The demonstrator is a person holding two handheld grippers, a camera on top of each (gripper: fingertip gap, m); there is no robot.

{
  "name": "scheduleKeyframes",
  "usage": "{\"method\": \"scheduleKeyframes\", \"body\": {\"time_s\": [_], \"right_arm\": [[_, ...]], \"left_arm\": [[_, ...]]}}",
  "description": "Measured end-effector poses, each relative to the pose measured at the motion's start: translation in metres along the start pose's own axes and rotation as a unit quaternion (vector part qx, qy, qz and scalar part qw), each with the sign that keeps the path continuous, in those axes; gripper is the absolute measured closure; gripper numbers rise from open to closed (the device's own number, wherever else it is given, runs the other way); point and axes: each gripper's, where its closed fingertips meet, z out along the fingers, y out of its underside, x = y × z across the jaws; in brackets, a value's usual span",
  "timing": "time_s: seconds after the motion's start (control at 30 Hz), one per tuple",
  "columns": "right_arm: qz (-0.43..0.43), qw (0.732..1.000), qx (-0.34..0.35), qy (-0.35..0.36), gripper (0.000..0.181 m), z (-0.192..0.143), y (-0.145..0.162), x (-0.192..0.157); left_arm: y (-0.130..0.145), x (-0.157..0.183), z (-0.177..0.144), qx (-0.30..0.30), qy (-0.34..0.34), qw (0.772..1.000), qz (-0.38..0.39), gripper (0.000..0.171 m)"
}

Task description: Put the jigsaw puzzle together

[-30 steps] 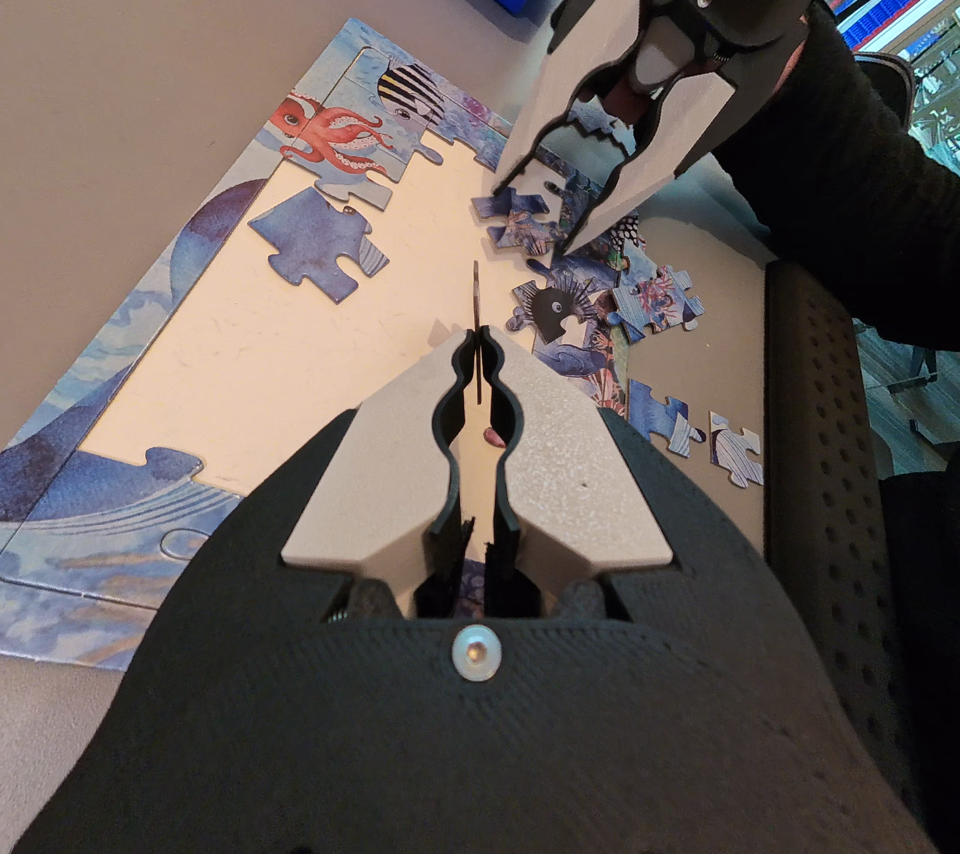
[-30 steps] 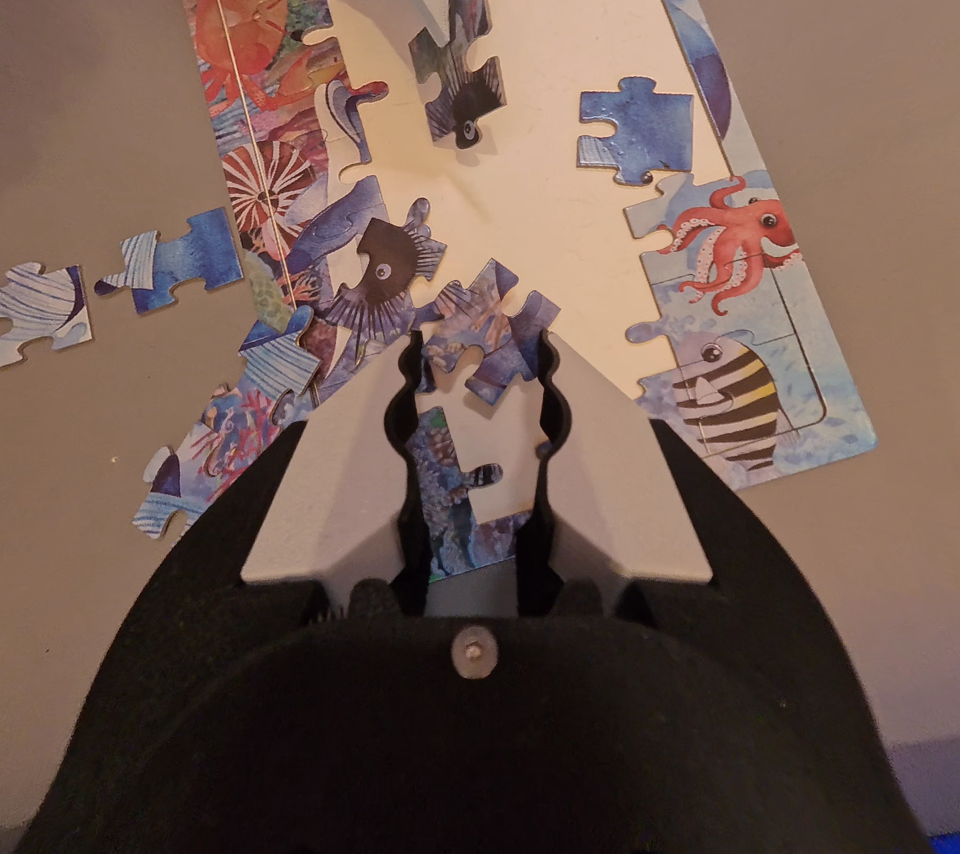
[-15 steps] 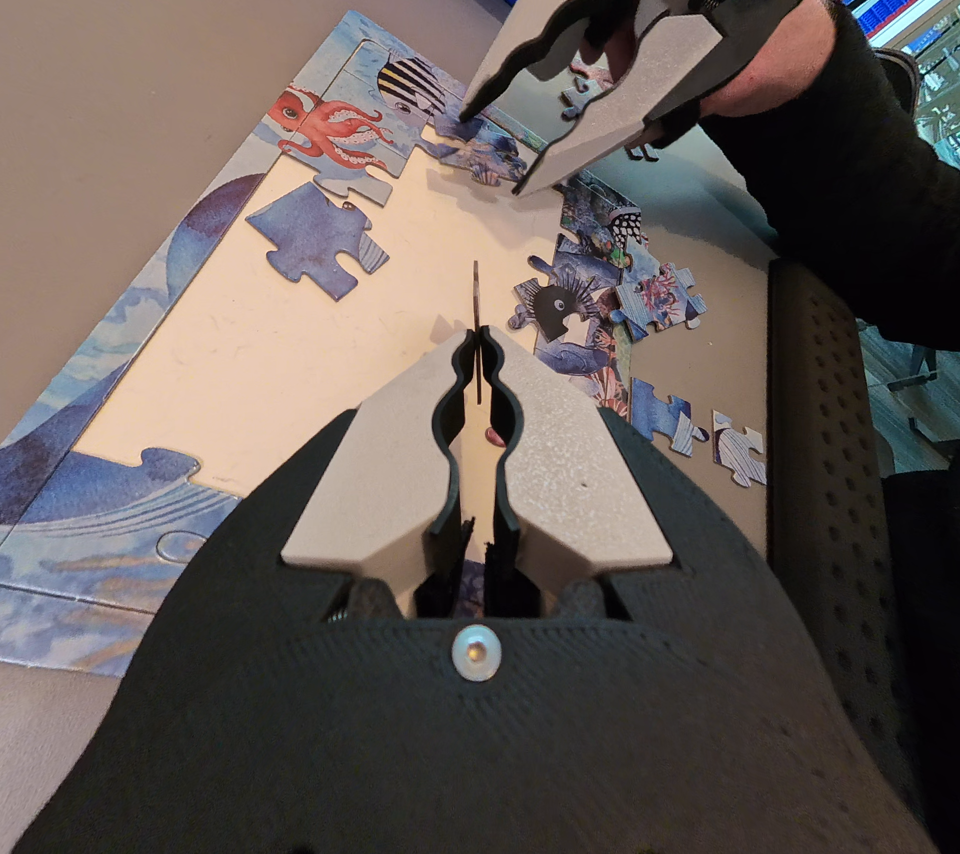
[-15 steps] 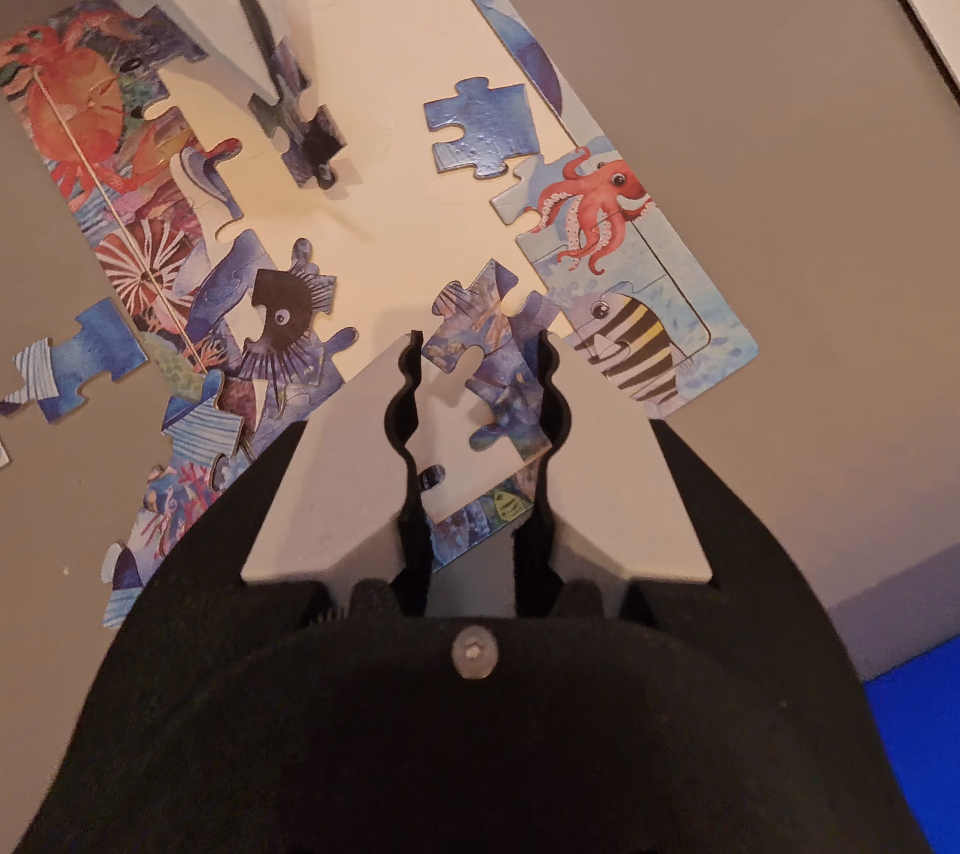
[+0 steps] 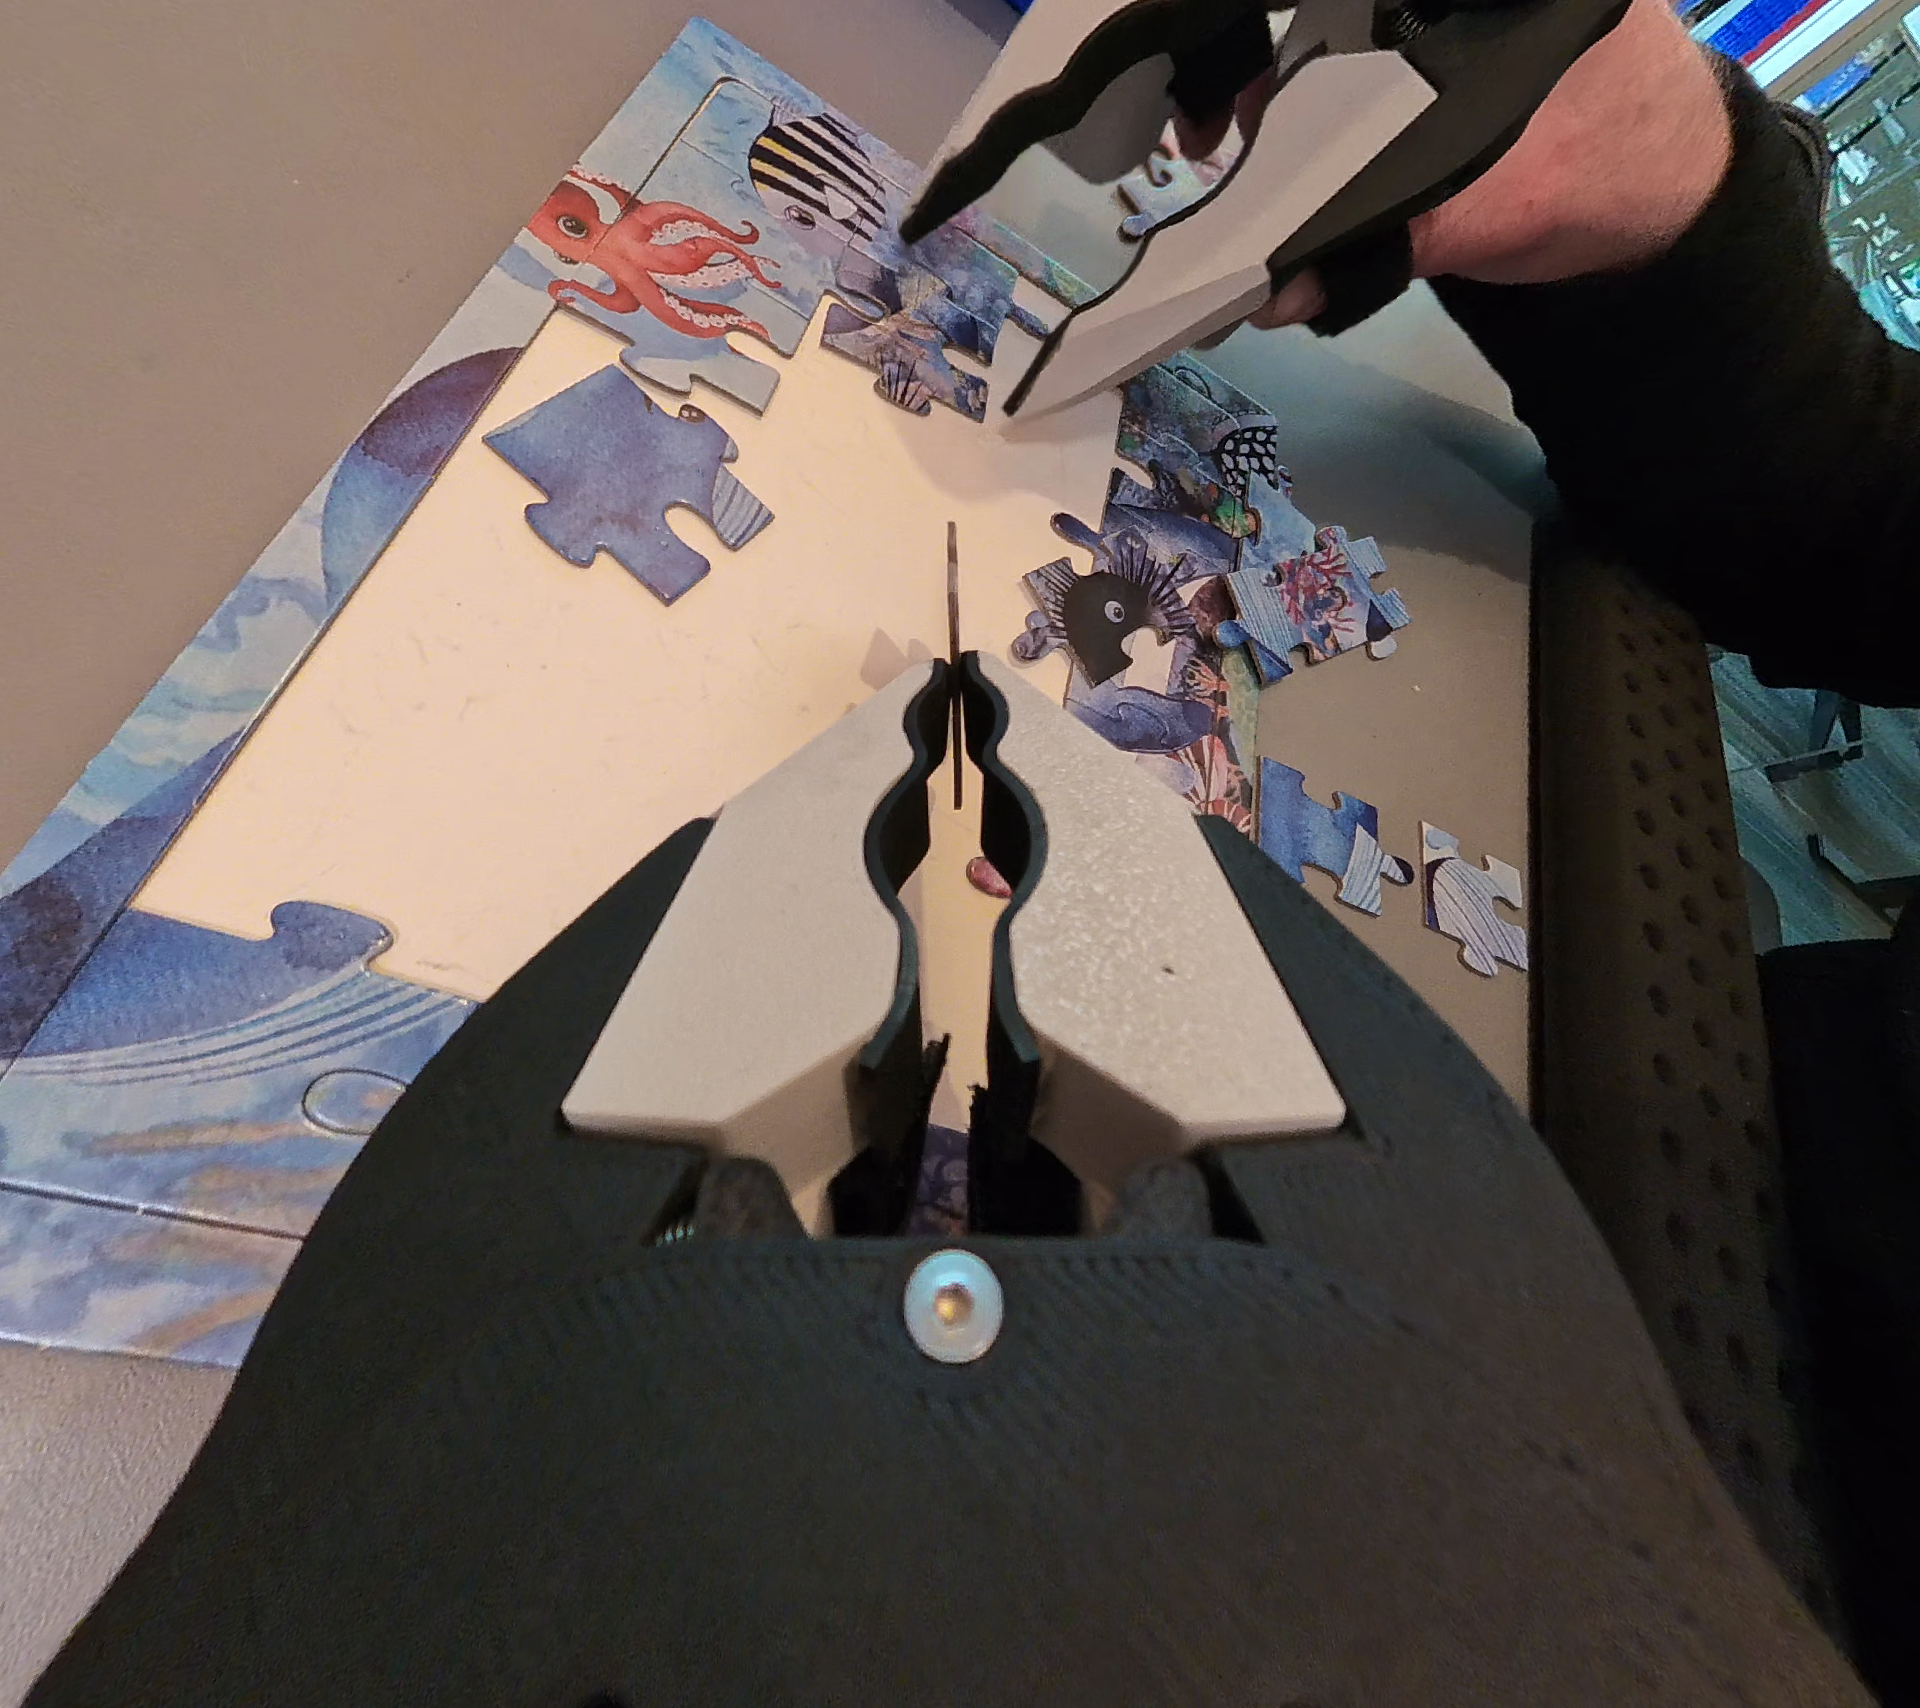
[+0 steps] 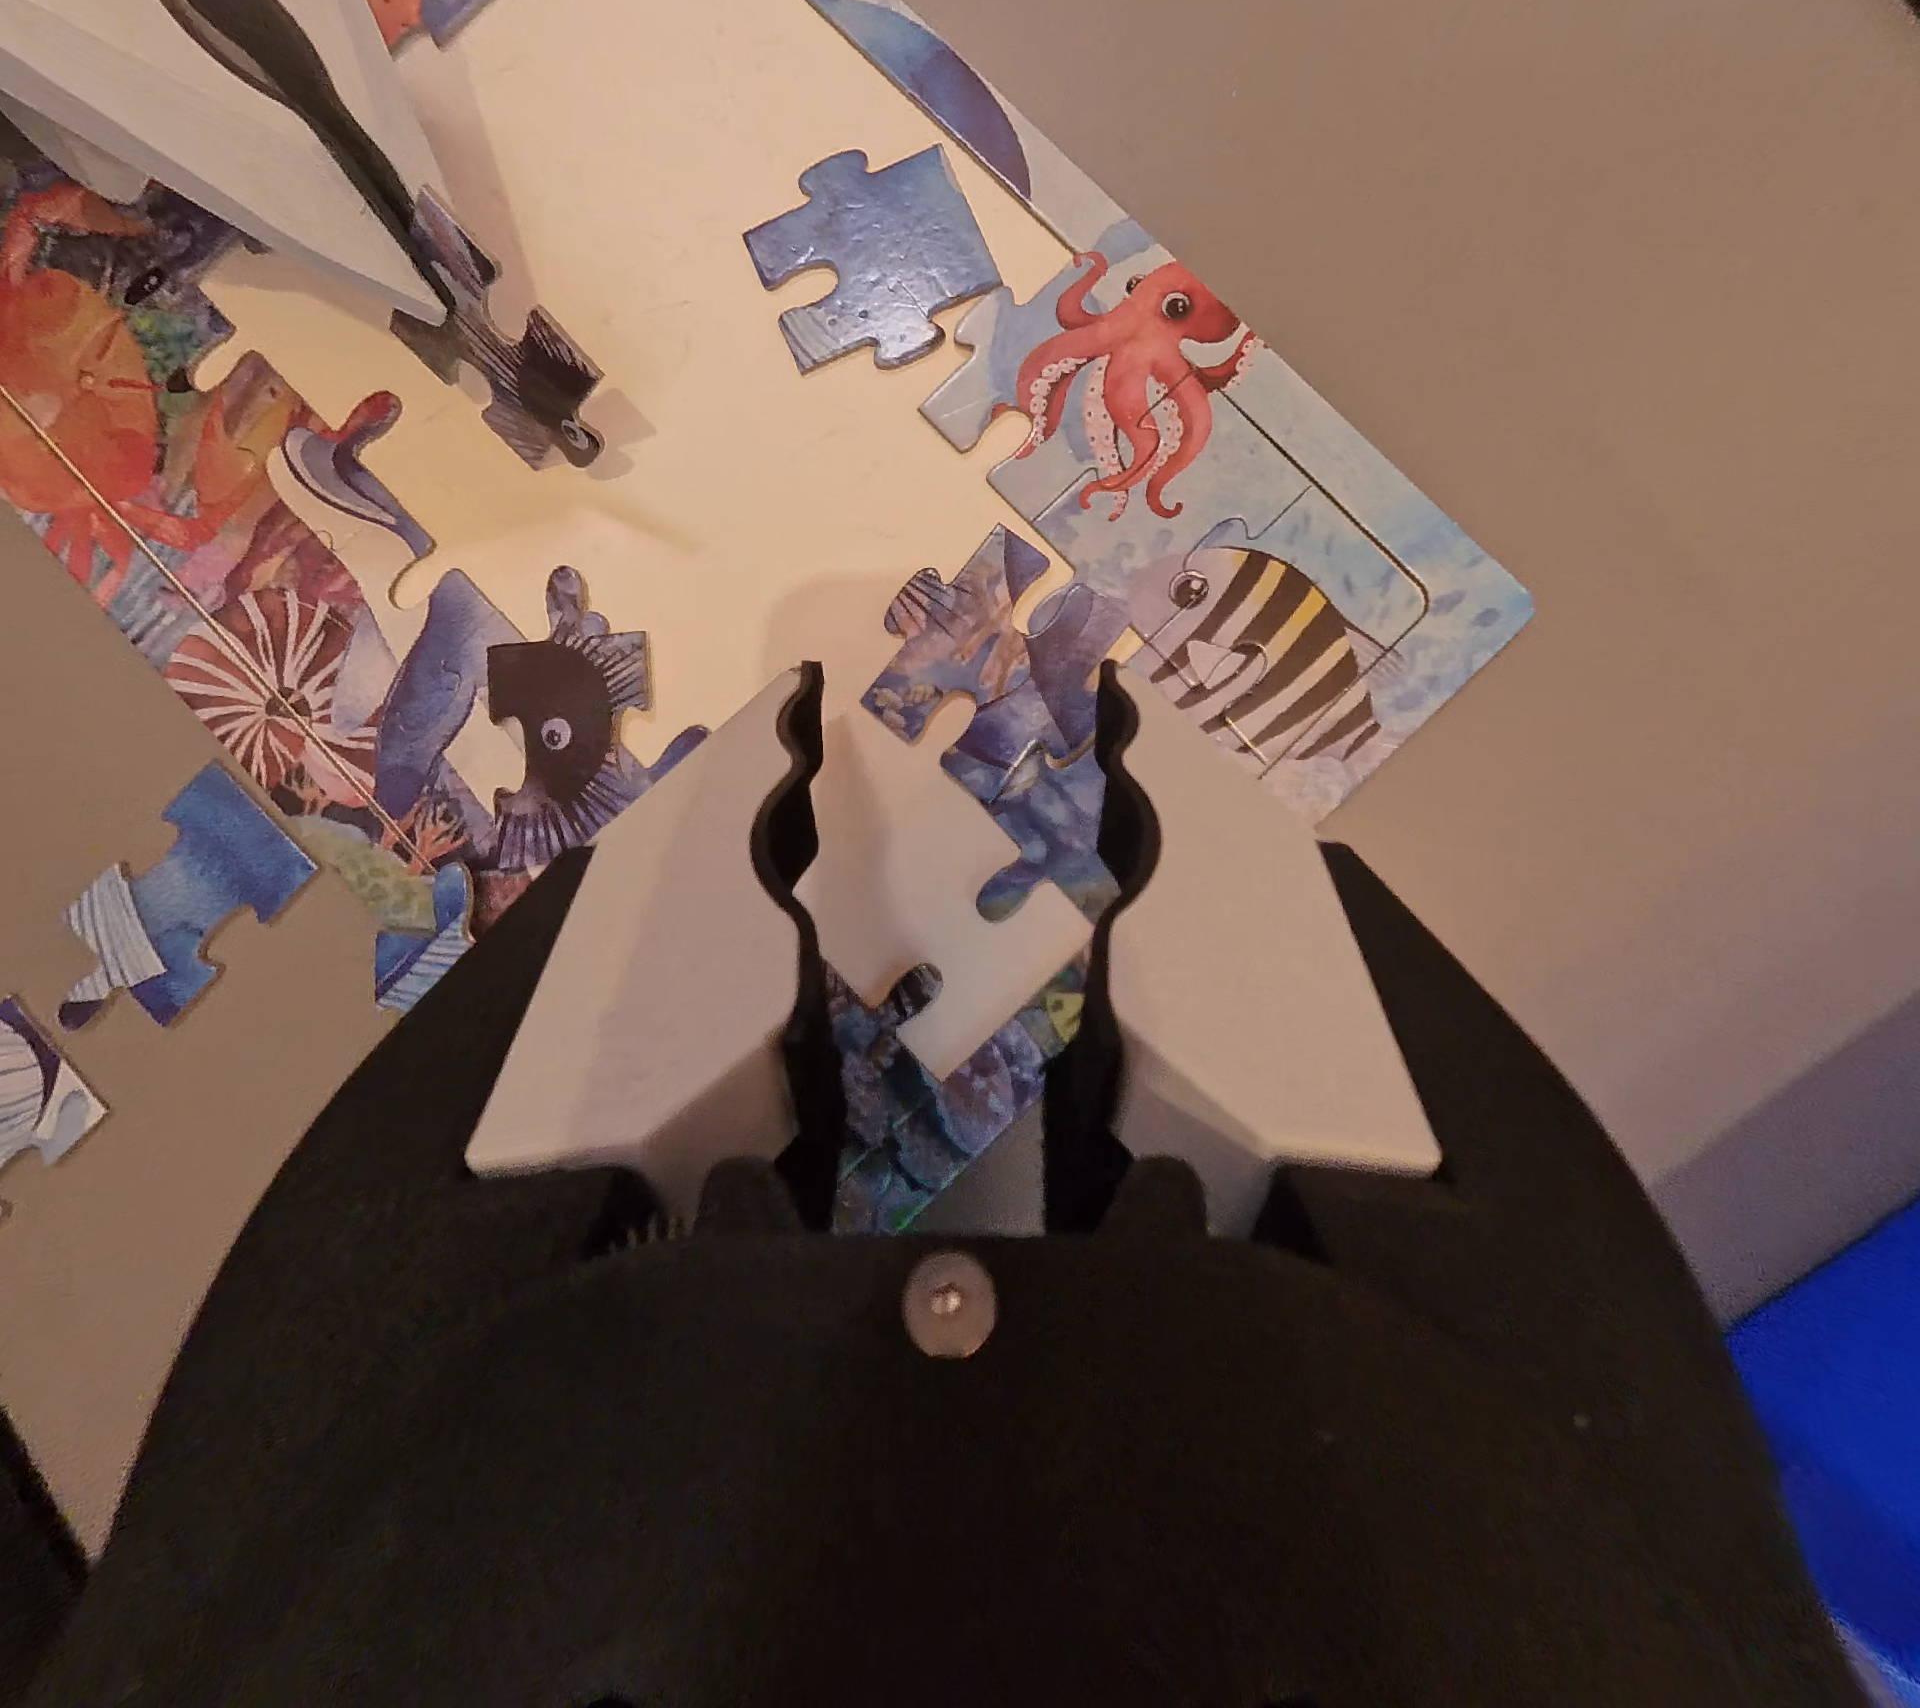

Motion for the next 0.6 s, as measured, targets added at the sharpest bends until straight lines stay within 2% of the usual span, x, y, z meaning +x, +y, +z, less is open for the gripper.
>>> {"method": "scheduleKeyframes", "body": {"time_s": [0.3,0.4,0.6], "right_arm": [[-0.107,0.994,0.007,-0.034,0.134,-0.0040,0.0073,-0.0024],[-0.106,0.993,0.010,-0.046,0.134,0.0008,0.0101,-0.0022],[-0.092,0.995,0.011,-0.036,0.147,0.0014,0.0100,0.0033]], "left_arm": [[-0.0003,0.0001,0.0004,0.002,0.003,1.000,0.000,0.171],[-0.0002,0.0002,0.0004,0.001,0.003,1.000,0.001,0.171],[-0.0003,0.0001,0.0004,0.002,0.003,1.000,0.001,0.171]]}}
